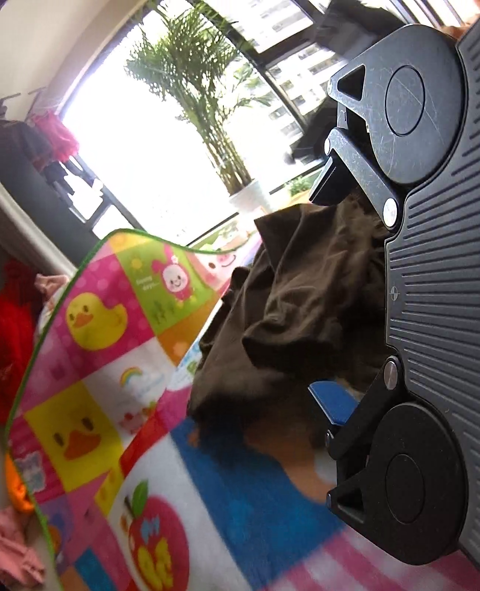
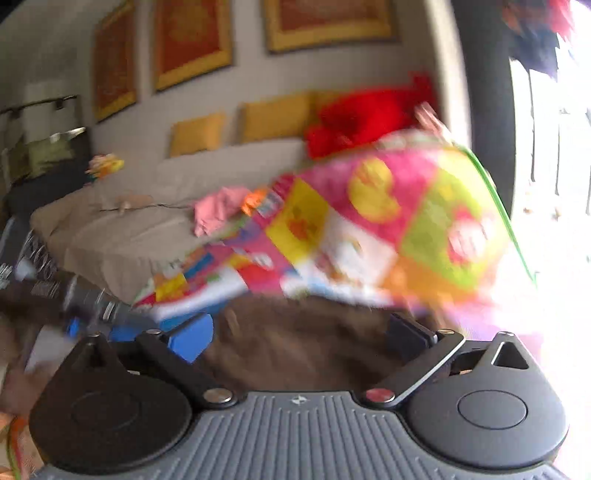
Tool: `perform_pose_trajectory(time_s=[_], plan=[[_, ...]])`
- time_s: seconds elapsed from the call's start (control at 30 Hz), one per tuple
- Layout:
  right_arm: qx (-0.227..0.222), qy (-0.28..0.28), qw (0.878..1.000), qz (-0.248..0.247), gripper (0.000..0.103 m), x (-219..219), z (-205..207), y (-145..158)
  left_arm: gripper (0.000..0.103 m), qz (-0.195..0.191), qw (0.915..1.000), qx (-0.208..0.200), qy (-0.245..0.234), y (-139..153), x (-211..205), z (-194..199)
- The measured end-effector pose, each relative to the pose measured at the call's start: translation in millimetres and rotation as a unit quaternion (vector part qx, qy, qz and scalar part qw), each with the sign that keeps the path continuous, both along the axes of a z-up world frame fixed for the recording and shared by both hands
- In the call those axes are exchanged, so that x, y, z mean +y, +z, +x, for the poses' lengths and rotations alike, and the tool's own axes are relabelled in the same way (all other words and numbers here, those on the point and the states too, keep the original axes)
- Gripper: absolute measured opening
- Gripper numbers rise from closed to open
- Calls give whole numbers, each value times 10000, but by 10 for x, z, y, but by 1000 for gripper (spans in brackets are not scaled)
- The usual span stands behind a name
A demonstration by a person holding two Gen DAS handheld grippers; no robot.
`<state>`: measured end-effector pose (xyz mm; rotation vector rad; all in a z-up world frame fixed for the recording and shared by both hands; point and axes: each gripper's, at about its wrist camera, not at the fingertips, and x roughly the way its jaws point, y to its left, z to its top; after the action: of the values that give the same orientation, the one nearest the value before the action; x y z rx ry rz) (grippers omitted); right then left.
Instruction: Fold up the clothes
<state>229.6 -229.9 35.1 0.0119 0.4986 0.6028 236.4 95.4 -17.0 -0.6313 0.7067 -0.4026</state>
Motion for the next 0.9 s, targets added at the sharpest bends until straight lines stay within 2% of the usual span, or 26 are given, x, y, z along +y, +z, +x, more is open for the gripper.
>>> perform_pose_trajectory(time_s=[0.03,0.07,0.1,0.23,0.27,0.3,0.33,0.4,0.53,0.57,0.67,0.83,0.9], plan=[[160,-94,9998,57,103,-71,-38,-97,100,158,9999,36,5,-18,-68,96],[316,-188,9993,106,103,-146,-87,-193,93,326,9994,64,-17,-36,-138,183],[462,-260,9985,154,103,-215,-92,-295,81,492,9987,111,-50,-57,-212,267],[899,-366,9943,435,103,-386,-192,-599,78,1029,9944,174,-157,-140,-440,458],[954,-382,9937,447,103,-398,-204,-660,66,1172,9928,165,-185,-154,-491,473],[971,-411,9936,406,103,-397,-216,-731,47,1316,9910,157,-214,-168,-542,487],[990,-443,9934,362,103,-395,-225,-798,43,1455,9890,93,-266,-150,-593,490],[1061,-466,9927,329,103,-372,-208,-838,28,1740,9837,-194,-400,-21,-699,476],[1119,-447,9922,309,103,-343,-160,-891,25,2219,9632,-1466,-381,624,-850,402],[1100,-443,9925,282,103,-334,-163,-896,25,2229,9616,-1551,-404,664,-826,338],[1070,-428,9932,171,103,-289,-169,-906,27,2246,9630,-1379,-556,547,-692,96],[1086,-413,9932,121,103,-273,-148,-913,41,2272,9643,-1092,-810,350,-468,-307],[1080,-415,9932,94,103,-269,-163,-906,60,2281,9644,-977,-911,272,-378,-468]])
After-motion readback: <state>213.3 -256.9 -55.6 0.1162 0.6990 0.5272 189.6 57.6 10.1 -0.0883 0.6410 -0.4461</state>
